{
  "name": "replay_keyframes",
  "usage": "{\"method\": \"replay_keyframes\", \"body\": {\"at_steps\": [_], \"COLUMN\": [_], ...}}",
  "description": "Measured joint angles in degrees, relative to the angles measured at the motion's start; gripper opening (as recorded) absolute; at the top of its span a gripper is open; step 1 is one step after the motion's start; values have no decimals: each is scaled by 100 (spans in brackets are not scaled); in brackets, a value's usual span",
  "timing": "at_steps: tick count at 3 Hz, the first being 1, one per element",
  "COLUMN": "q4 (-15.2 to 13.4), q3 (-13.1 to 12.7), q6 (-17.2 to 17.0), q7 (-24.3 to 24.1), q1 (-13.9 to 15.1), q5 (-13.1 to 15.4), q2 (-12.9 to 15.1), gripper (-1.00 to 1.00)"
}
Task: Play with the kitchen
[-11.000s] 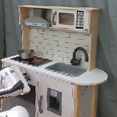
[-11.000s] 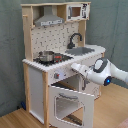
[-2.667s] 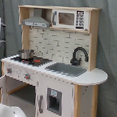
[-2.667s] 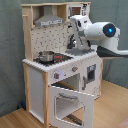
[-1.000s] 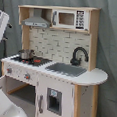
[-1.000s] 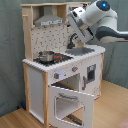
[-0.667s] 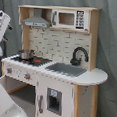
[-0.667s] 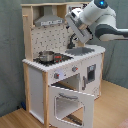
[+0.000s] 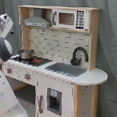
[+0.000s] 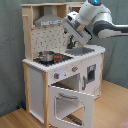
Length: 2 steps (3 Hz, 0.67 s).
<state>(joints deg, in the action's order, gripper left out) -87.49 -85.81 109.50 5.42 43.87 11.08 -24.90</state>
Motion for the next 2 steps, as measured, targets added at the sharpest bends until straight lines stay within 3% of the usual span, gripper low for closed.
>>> {"method": "replay_keyframes", "body": {"at_steps": [2], "q4": [64], "q3": [-750], "q6": [-409], "q7": [328], "q1": [557], "q5": [-1], "q2": [691], "gripper": [100]}}
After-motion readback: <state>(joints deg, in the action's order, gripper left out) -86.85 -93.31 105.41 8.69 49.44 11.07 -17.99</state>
